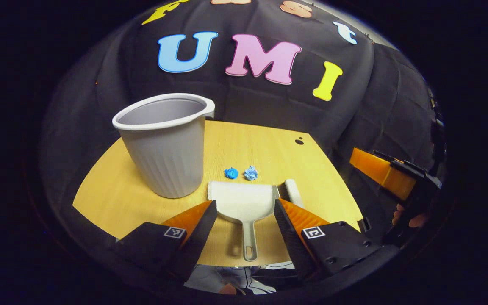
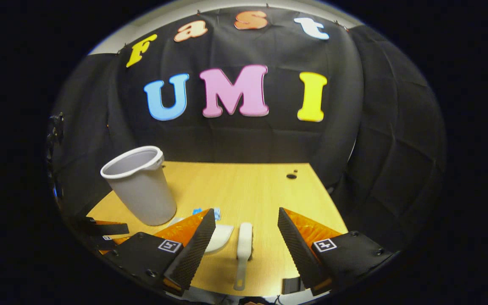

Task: Pick up the small broom and dustpan from the desktop, sweep the trash into the dustpan with the broom, and then empty the trash into the garbage bin.

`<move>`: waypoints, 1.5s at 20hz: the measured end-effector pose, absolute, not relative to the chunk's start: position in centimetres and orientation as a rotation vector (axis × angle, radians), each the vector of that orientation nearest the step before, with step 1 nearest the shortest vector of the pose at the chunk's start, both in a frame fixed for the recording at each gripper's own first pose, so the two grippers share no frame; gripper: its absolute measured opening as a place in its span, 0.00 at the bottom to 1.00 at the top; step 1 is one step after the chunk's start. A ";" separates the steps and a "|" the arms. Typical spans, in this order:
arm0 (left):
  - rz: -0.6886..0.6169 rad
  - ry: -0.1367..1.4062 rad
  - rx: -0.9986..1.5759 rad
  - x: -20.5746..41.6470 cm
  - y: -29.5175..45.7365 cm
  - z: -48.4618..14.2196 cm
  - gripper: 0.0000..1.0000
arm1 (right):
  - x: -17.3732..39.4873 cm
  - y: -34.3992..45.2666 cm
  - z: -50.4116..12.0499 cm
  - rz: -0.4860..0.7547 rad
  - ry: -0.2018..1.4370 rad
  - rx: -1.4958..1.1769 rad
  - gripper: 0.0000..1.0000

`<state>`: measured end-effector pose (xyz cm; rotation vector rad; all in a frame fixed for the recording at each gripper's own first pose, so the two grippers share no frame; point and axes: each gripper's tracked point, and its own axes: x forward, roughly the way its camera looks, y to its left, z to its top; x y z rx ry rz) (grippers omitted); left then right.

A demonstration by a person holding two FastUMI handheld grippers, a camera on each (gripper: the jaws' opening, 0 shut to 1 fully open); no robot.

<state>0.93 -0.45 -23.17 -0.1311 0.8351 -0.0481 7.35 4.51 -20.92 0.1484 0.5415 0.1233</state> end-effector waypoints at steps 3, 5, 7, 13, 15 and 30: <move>-0.038 0.969 -0.094 1.2 -1.6 -25.5 0.83 | 7.7 5.0 -26.5 0.165 0.696 0.206 0.96; -0.014 1.072 -0.064 1.1 -2.5 -27.5 0.83 | 7.6 5.2 -29.7 0.207 0.794 0.211 0.96; 0.020 1.167 -0.065 1.0 -2.9 -29.3 0.83 | 7.8 5.4 -32.3 0.239 0.862 0.223 0.97; 0.050 1.377 -0.012 1.9 -3.1 -32.5 0.83 | 6.9 6.3 -38.4 0.290 1.059 0.264 0.97; 0.047 1.405 0.002 3.2 -3.2 -33.5 0.83 | 6.4 6.8 -39.6 0.295 1.106 0.280 0.97; 0.024 1.534 -0.010 7.7 -2.8 -38.6 0.82 | 4.4 7.8 -43.2 0.239 1.281 0.246 0.96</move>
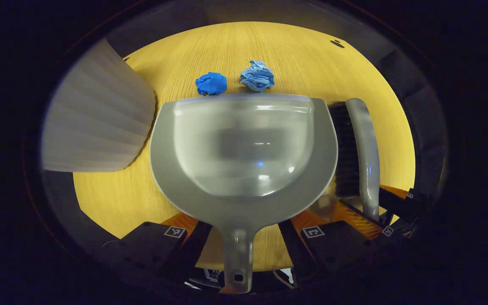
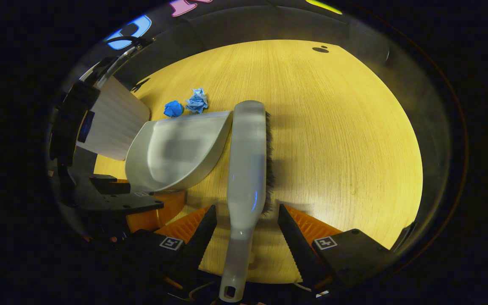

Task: Pick up the small broom and dustpan from the desktop, sweep the trash into the dustpan with the broom, and then empty the trash into the garbage bin.

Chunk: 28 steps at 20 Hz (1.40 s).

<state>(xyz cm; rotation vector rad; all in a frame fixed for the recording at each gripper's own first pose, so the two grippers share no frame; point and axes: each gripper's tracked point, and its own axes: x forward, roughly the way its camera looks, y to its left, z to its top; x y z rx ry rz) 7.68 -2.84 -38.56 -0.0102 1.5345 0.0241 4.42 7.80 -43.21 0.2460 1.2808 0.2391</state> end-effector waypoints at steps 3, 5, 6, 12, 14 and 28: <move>0.015 1.521 -0.023 8.2 -2.9 -38.4 0.83 | 3.8 7.7 -43.2 0.207 1.299 0.235 0.95; 0.008 1.506 -0.017 8.2 -2.8 -38.6 0.83 | 4.3 7.5 -43.5 0.168 1.302 0.241 0.95; 0.005 1.498 -0.015 8.2 -2.8 -38.6 0.83 | 4.1 7.7 -43.5 0.163 1.321 0.243 0.95; 0.000 1.492 -0.009 8.0 -2.9 -38.5 0.82 | 4.5 7.1 -44.1 0.128 1.352 0.176 0.93; -0.008 1.504 -0.002 7.9 -2.7 -38.2 0.79 | 4.9 7.0 -44.4 0.119 1.366 0.151 0.92; -0.109 1.499 0.071 6.9 -1.8 -37.9 0.30 | 4.3 6.6 -44.5 0.195 1.411 -0.013 0.53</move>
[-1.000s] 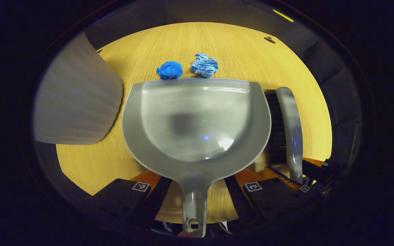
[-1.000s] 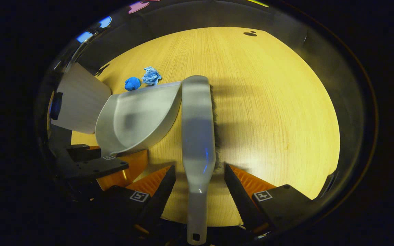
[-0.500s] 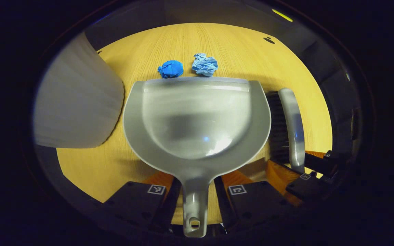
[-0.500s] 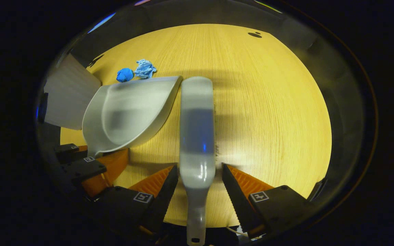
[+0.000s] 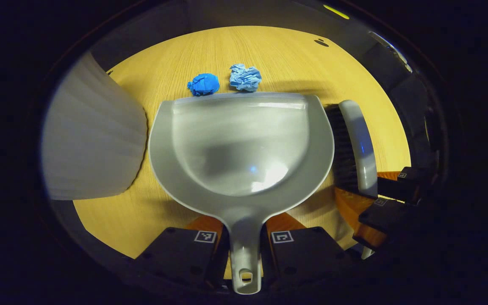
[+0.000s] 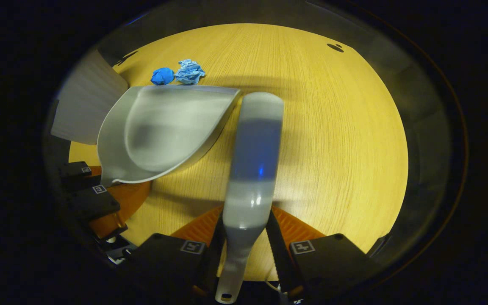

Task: Pick up the small broom and dustpan from the desktop, sweep the trash into the dustpan with the broom, and then empty the trash into the garbage bin.

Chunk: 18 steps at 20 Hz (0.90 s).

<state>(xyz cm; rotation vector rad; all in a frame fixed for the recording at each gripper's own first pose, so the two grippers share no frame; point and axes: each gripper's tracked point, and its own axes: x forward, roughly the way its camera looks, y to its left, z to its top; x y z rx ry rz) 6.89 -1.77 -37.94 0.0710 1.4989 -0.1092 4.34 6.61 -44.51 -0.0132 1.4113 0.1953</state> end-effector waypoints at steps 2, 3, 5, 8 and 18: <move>-0.137 1.489 0.085 6.9 -1.7 -37.9 0.30 | 4.2 6.7 -44.4 0.219 1.400 -0.022 0.45; -0.150 1.490 0.094 6.8 -1.7 -37.8 0.29 | 4.3 6.8 -44.4 0.239 1.407 -0.027 0.40; -0.167 1.499 0.129 6.7 -1.3 -37.8 0.28 | 4.1 6.7 -44.5 0.240 1.439 -0.001 0.33; -0.193 1.481 0.155 6.1 -0.1 -37.9 0.27 | 3.1 5.9 -43.7 0.291 1.462 -0.027 0.14; -0.260 1.475 0.253 1.8 3.2 -37.3 0.26 | 16.5 5.7 -38.1 0.312 1.207 -0.112 0.20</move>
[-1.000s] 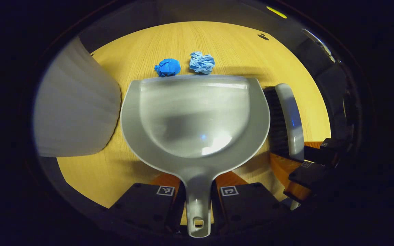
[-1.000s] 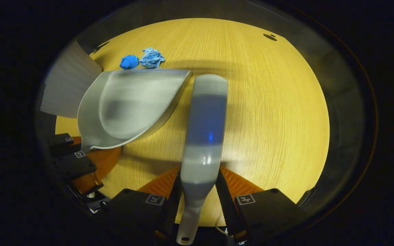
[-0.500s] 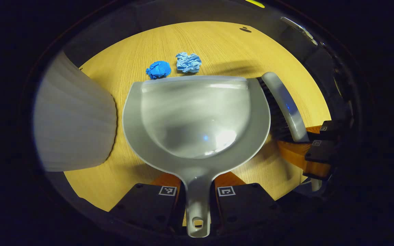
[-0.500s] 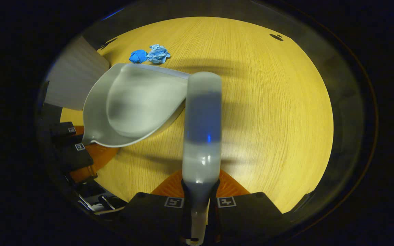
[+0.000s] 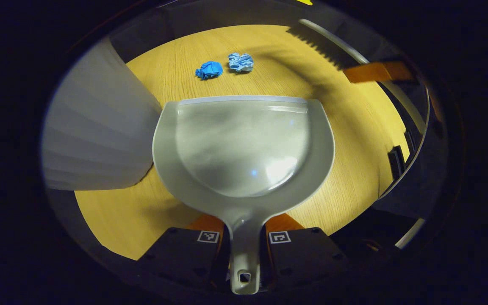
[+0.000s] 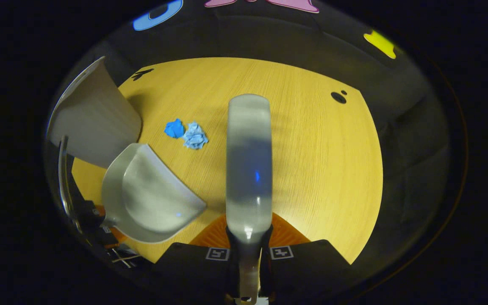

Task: Pick up the small broom and dustpan from the desktop, sweep the trash into the dustpan with the broom, and then empty the trash into the garbage bin.

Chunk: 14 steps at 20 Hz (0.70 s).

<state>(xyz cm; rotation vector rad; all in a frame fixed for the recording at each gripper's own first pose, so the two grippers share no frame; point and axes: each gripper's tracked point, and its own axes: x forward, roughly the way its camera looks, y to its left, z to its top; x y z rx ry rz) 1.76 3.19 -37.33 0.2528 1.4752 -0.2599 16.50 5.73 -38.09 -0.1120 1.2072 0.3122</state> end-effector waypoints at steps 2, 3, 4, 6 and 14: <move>-0.259 1.473 0.243 1.2 3.0 -37.2 0.26 | 18.7 7.5 -38.4 0.360 1.212 -0.142 0.20; -0.258 1.480 0.231 0.8 3.0 -37.2 0.27 | 19.9 8.6 -38.3 0.388 1.198 -0.170 0.20; -0.254 1.494 0.224 0.6 3.2 -37.3 0.27 | 20.9 9.2 -38.8 0.410 1.206 -0.202 0.20; -0.235 1.505 0.221 0.4 3.6 -37.3 0.26 | 22.9 11.0 -38.7 0.445 1.209 -0.220 0.20; -0.204 1.548 0.195 -0.4 3.5 -37.7 0.26 | 31.7 12.2 -41.3 0.609 1.119 -0.674 0.20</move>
